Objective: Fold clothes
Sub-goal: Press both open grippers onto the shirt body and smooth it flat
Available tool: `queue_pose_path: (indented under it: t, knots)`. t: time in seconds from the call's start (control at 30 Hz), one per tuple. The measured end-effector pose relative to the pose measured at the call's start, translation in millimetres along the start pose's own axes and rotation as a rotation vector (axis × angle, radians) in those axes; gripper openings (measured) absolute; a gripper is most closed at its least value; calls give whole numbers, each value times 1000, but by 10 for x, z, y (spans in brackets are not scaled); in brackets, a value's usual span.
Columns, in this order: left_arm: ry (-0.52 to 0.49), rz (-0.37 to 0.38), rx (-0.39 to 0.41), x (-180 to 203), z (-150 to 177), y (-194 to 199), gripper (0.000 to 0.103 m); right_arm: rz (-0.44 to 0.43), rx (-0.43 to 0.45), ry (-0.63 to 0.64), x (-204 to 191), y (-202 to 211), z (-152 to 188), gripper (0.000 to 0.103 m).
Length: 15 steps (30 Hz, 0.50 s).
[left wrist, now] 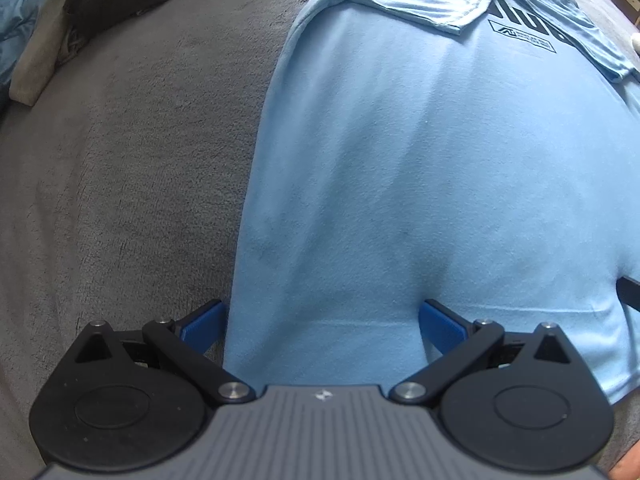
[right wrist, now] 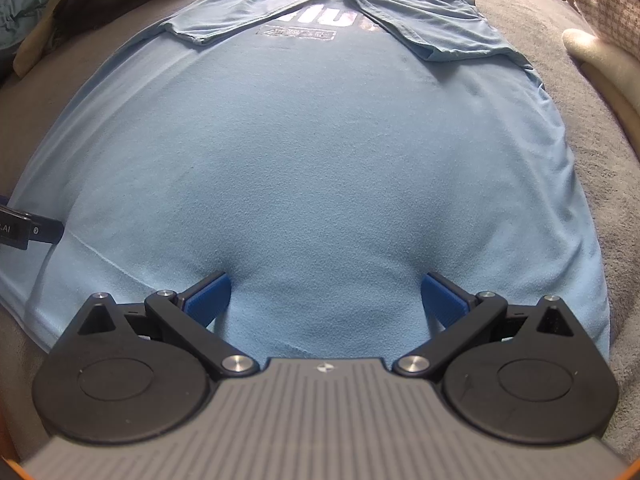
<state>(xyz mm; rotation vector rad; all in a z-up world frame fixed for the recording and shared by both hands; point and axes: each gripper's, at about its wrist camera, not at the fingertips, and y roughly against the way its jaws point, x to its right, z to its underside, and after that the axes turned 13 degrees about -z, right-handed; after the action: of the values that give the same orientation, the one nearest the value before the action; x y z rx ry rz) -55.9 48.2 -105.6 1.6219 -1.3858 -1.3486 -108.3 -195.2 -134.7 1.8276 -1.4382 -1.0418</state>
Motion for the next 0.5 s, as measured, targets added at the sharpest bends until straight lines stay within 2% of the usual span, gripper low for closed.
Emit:
queue_pose_path:
  t: [0.33,0.43,0.5]
  knots:
    - [1,9,17,45,47,47,103,-7,15,51,-18,21,21,102]
    - [66,29,17,-63,25,76,102,-22,14,59,-9,53,-4,102]
    - [80,43,50,-115,28,142,99,-32,40,39,9,107,-13,102]
